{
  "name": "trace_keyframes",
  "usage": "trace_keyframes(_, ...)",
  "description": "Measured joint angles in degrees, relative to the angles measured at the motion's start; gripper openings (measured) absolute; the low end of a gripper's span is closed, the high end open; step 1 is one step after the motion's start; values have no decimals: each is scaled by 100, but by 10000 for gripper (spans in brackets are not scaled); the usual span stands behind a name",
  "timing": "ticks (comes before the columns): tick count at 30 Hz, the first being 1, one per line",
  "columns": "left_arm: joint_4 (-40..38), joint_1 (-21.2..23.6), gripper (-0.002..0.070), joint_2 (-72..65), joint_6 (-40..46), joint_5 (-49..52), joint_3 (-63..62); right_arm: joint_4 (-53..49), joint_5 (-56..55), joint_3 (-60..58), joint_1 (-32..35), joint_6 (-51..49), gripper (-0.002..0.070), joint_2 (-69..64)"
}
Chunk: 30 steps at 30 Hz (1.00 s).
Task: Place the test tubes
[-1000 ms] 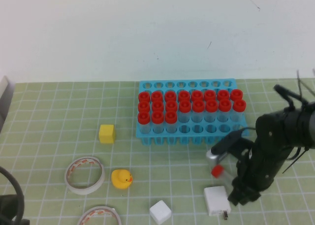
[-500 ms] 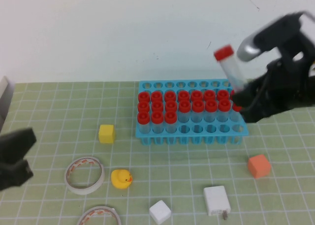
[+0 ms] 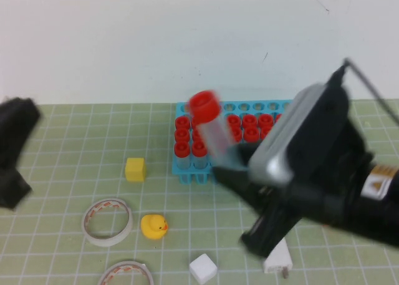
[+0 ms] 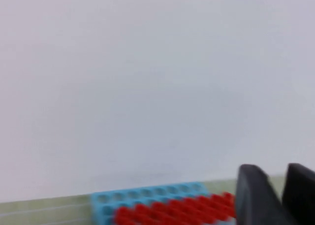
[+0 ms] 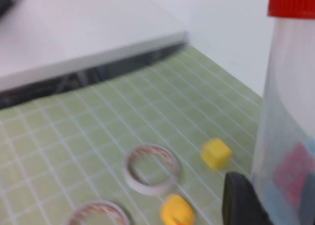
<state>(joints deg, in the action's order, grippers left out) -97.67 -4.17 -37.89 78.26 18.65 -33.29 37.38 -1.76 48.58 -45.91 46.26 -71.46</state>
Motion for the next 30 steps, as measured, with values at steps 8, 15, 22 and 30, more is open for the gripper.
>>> trace_keyframes(8,32,0,472,-343,80,1978,-8,49,-1089,0,-1073,77,237,-301)
trace_keyframes(15,91,0,536,-712,-49,2492,-8,75,-1289,0,-1259,-188,237,-588)
trace_keyframes(22,112,0,533,-1005,-49,2638,-8,96,-1406,0,-1259,-264,237,-835)
trace_keyframes(30,117,0,434,-1186,-49,2681,-8,-57,-1835,0,-1259,-465,237,-1051)
